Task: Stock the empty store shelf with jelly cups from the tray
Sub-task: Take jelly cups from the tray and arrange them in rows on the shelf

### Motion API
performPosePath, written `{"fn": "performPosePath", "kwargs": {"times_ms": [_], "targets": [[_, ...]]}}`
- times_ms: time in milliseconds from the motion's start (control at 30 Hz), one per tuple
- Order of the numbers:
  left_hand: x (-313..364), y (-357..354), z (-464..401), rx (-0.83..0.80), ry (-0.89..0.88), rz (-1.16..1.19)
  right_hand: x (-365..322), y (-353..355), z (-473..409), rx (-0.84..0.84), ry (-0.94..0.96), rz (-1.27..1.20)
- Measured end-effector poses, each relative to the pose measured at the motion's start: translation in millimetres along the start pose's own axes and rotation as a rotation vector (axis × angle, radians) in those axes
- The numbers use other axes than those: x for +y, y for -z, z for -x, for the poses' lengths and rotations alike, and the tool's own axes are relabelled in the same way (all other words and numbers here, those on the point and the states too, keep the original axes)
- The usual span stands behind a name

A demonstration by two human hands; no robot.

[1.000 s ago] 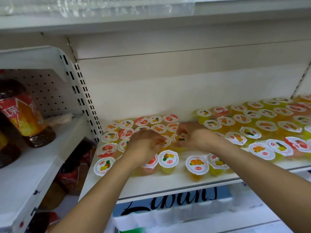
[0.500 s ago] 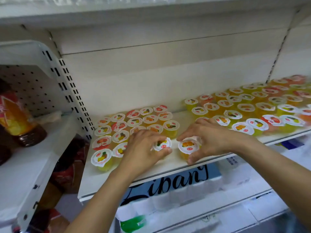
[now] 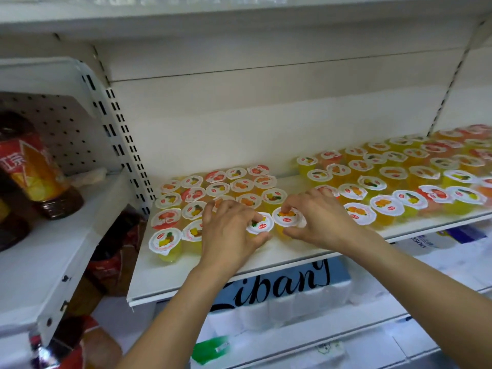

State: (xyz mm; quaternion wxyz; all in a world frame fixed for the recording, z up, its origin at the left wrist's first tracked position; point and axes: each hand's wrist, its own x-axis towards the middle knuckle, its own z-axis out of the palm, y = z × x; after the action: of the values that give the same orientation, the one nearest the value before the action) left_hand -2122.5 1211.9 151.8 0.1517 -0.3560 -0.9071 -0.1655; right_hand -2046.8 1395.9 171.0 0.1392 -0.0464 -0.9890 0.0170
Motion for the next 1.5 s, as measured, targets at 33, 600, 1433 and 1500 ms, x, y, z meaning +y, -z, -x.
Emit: {"fn": "performPosePath", "kwargs": {"times_ms": [33,600,1433,1500], "targets": [[1.3,0.4,-0.1,0.002,0.003,0.000,0.9,-0.5,0.4,0.001,0.015,0.014],[17.2,0.9,-105.4,-0.198,0.250,0.140,135.1,19.1,-115.8,-0.105,-0.128,-0.111],[-5.0,-38.0,-141.5,-0.345,0.155,0.080,98.7,-36.2,-173.1,-0.140,-0.017,-0.428],[-4.3,-36.4,-141.5,-0.345,0.146,0.070,96.8,-36.1,-172.8,-0.131,-0.022,-0.433]]}}
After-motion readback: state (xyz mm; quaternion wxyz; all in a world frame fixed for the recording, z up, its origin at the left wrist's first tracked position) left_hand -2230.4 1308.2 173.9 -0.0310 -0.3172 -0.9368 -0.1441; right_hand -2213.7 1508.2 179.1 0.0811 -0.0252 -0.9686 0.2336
